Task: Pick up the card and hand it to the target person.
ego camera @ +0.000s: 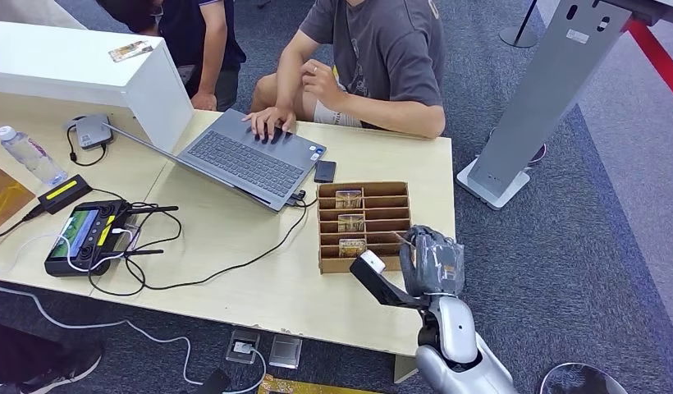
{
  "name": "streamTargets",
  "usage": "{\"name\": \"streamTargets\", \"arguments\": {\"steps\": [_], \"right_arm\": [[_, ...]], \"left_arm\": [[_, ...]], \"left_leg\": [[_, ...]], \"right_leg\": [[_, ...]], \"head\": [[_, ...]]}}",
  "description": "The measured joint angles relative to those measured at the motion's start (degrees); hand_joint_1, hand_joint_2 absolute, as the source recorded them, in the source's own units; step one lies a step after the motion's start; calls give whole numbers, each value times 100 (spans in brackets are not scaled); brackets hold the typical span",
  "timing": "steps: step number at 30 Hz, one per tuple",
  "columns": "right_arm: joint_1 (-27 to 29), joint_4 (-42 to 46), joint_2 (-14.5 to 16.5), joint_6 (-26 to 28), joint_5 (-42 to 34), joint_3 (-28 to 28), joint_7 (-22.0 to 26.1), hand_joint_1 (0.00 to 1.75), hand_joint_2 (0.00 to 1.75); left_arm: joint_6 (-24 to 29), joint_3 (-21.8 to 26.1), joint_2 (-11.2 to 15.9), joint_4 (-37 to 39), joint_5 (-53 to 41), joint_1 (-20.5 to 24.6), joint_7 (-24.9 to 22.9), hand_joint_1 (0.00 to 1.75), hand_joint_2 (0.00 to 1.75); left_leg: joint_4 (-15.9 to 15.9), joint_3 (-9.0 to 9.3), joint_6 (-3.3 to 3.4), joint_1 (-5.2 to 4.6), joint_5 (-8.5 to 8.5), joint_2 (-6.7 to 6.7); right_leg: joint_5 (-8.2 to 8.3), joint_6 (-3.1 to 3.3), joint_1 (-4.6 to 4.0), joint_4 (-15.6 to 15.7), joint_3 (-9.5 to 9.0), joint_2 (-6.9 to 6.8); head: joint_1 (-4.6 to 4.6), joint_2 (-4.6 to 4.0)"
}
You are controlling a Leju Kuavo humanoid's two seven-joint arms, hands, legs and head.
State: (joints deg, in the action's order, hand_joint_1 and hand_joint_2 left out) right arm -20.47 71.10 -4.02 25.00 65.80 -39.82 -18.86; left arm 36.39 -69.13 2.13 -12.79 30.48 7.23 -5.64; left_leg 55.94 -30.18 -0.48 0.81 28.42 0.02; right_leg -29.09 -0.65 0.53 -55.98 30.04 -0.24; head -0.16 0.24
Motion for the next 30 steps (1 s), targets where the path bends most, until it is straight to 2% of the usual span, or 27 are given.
{"name": "streamTargets", "arguments": {"steps": [8, 16, 24, 30], "right_arm": [[5, 961, -268, 334, 421, 352, -94, 140, 175], [-113, 1639, -418, 688, 370, 690, 71, 134, 175], [-676, 1546, -361, 1066, 180, 748, 560, 147, 175], [-1224, 912, -133, 1213, 188, 691, 910, 140, 175]], "left_arm": [[5, 0, 1, -1, 8, -3, -8, 0, 0], [53, 0, -1, -1, 27, -2, -83, 0, 0], [63, 0, -1, -4, -4, 3, -45, 0, 0], [63, -2, -1, -8, -63, 14, 18, 0, 0]], "left_leg": [[1, 0, 0, 0, 0, 0], [1, -2, 0, 0, 0, 0], [1, -4, 0, 0, 0, 0], [1, -9, 0, 0, 0, -4]], "right_leg": [[0, 0, 0, 0, 0, 0], [0, 0, 0, 0, -1, 0], [0, 0, 0, -3, -2, 0], [0, 0, 0, -4, 0, -3]], "head": [[1, 0], [1, 0], [1, 0], [1, 0]]}}
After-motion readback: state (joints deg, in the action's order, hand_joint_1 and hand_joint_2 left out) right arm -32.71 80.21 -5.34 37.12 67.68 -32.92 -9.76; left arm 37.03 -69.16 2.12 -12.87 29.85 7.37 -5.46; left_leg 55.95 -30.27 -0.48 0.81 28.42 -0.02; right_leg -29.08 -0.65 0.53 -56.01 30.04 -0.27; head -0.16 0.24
